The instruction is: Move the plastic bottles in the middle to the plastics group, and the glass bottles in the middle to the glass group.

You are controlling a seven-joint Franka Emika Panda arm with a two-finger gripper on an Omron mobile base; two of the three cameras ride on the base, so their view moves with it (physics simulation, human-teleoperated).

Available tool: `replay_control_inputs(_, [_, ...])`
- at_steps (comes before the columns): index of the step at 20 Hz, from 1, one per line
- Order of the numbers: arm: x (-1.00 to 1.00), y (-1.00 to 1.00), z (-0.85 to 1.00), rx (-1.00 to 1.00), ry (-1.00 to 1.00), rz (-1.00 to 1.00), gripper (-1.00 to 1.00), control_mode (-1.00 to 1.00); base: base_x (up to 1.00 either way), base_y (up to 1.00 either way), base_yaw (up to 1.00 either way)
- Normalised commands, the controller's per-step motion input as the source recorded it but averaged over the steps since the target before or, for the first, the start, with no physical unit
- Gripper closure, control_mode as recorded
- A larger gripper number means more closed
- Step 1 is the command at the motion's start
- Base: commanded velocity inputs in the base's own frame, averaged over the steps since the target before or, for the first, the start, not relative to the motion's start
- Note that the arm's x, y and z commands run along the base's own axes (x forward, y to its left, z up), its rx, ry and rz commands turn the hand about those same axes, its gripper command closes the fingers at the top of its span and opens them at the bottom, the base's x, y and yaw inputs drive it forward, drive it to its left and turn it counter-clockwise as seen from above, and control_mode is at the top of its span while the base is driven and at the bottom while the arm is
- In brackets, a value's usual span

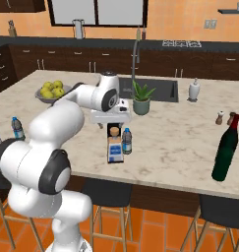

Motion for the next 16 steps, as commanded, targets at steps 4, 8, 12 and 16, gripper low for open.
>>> replay_control_inputs(4, [0.16, -0.01, -0.17, 0.00, 0.00, 0.06, -1.00, -1.00, 0.00, 0.00, 0.00])
replay_control_inputs(8, [0.09, -0.03, -0.07, 0.00, 0.00, 0.04, -1.00, -1.00, 0.00, 0.00, 0.00])
replay_control_inputs(12, [0.15, 0.00, -0.13, 0.00, 0.00, 0.03, -1.00, -1.00, 0.00, 0.00, 0.00])
replay_control_inputs(16, [0.16, -0.07, -0.03, 0.00, 0.00, 0.02, -1.00, -1.00, 0.00, 0.00, 0.00])
